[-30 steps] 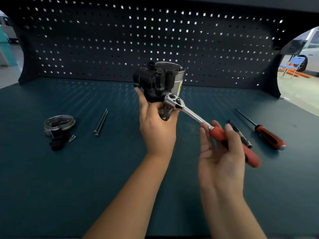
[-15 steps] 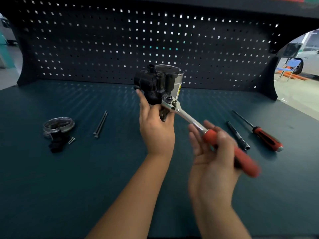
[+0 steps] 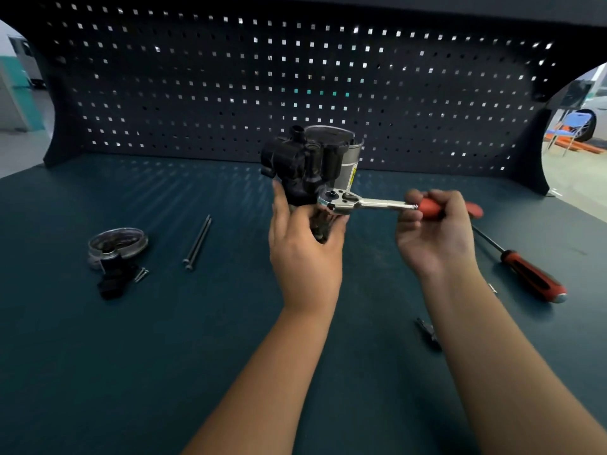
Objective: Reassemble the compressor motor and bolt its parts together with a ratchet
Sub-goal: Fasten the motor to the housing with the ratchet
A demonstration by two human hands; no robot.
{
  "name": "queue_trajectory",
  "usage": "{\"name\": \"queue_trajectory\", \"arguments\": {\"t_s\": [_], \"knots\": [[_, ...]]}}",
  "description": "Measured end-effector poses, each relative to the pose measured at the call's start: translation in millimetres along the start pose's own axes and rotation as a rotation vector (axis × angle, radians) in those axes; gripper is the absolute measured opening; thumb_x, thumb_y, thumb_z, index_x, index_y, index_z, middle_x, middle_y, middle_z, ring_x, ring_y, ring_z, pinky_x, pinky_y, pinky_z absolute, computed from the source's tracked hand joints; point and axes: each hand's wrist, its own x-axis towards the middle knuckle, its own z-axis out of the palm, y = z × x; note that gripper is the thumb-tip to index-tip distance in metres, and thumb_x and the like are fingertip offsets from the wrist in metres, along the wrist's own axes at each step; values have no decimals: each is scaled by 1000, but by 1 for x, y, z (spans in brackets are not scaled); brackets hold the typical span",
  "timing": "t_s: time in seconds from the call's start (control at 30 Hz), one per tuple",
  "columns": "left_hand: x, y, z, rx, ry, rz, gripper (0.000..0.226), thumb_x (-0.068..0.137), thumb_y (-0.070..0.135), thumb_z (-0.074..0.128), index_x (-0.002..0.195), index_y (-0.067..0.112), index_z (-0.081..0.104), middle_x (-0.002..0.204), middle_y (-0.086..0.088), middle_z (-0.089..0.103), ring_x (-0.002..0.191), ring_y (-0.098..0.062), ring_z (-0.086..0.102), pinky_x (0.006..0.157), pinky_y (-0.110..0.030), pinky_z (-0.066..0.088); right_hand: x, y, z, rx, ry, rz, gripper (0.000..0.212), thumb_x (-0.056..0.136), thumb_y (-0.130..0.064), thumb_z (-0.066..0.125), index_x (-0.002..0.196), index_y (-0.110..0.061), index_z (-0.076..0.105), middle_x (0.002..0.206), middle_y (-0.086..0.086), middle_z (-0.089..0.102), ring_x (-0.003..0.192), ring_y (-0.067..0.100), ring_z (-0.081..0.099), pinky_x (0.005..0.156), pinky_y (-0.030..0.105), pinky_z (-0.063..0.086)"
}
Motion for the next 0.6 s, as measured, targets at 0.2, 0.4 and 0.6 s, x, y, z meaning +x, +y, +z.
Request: {"name": "queue_trajectory", "arguments": {"t_s": [0.2,0.4,0.6], "knots": [[-4,4,3,16,17,-3,22,75,17,78,82,4,61,149,-15,35,124,-33,50,89,-52,47,-63,14,-2,150,123,-133,28,93,-12,41,66,-12,51,59,2,59,44,12,56,43,15,46],[-1,4,1,32,37,14,25,75,15,77,73,1,57,146,-17,39,115,-34,57,87,-45,47,-113,44,10,318,175,-231,41,92,-6,43,52,-8,55,64,8,63,61,23,69,59,26,56],[4,6,0,28,-22,11,22,81,17,72,78,-2,61,148,-17,34,117,-42,54,88,-53,45,-112,44,23,367,187,-240,48,91,-4,45,45,-6,56,63,10,62,59,24,69,60,28,57]]}}
